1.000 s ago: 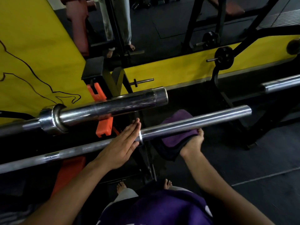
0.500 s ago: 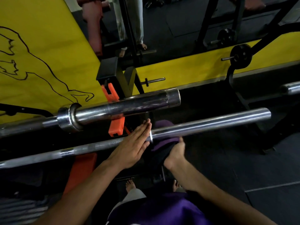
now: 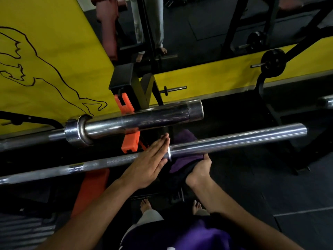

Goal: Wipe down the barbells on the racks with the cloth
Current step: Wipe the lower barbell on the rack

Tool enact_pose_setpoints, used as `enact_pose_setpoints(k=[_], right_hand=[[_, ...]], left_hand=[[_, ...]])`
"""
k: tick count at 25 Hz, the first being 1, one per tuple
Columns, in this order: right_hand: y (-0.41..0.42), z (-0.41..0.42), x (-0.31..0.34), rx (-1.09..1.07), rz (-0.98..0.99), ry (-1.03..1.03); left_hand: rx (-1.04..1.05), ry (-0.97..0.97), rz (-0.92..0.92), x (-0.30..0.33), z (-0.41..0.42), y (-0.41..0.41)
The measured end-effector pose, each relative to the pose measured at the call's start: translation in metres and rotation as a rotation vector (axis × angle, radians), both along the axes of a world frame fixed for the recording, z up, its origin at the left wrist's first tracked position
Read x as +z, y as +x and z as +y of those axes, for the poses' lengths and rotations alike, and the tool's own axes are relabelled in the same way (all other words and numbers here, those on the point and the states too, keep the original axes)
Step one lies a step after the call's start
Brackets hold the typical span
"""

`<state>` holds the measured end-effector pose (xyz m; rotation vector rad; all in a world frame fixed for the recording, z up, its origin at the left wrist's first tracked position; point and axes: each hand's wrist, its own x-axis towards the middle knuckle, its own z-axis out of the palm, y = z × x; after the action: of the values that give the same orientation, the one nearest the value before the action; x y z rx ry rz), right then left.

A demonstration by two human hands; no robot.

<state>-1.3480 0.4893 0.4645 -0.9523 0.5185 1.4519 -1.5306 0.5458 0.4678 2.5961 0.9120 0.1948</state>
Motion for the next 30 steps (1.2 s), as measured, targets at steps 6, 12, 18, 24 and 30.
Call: enact_pose_setpoints(k=[6,12,18,24,30], right_hand=[[0.046,0.001,-0.014,-0.231,-0.046,0.046],[0.035,0.002,-0.017,-0.225,-0.024,0.075],[0.000,-0.016,0.003,0.098,-0.048,-0.012],[0.026,-0.072,-0.002,0.022,-0.139,-0.007],[0.024,-0.071,0.009,-0.198,-0.327,-0.064]], left_hand=[[0.006,-0.030,0.012,0.001,0.000,-0.002],[0.008,-0.006,0.016,-0.001,-0.001,-0.002],[0.008,-0.017,0.033,-0.001,0.000,-0.002],[0.002,-0.052,0.040,0.001,0.001,-0.003],[0.045,-0.105,-0.081,0.013,-0.009,-0.025]])
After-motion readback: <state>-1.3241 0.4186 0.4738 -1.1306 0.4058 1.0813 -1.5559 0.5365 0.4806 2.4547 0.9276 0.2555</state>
